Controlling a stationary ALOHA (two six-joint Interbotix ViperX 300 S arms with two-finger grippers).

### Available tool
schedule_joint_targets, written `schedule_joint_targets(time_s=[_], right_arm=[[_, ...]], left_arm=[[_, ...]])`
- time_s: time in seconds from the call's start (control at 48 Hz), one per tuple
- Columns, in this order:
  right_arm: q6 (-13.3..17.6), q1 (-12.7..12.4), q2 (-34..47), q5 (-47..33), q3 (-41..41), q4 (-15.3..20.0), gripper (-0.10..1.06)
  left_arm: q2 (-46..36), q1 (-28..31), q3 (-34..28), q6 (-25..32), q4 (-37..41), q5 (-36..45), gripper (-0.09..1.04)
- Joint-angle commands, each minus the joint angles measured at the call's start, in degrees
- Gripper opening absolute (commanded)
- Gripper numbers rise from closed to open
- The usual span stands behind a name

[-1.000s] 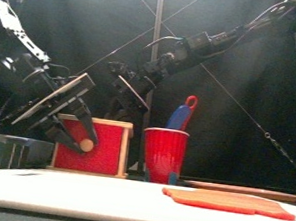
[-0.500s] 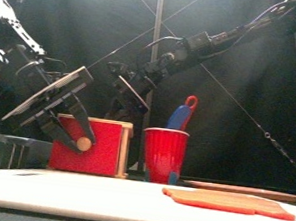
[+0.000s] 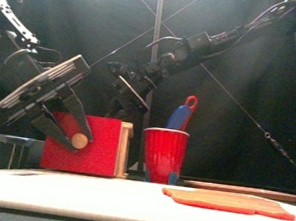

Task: Get the cutter from the drawer then cut the dough then place the extra dough in the bowl
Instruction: Open the drawer

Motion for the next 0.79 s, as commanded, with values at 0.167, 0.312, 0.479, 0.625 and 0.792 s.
schedule_joint_targets(time_s=[0.167,0.312,0.479,0.625,0.792], right_arm=[[0.00,0.00,-0.44,0.62,0.18,0.00,0.03],[0.00,0.00,-0.18,0.62,0.09,0.00,0.03],[0.09,0.00,-0.09,0.62,0.00,0.00,0.03],[0.00,0.09,-0.09,0.62,-0.09,0.00,0.03],[0.00,0.26,-0.09,0.62,0.00,0.00,0.03]], left_arm=[[0.35,-2.55,-1.14,0.18,-1.76,0.26,0.53],[0.35,-3.16,-1.05,0.18,-2.37,0.26,0.53],[0.35,-3.78,-1.23,0.26,-3.25,0.26,0.57],[0.44,-3.78,-1.14,0.18,-3.96,0.26,0.71],[0.35,-3.78,-1.58,0.26,-4.04,0.26,0.81]])
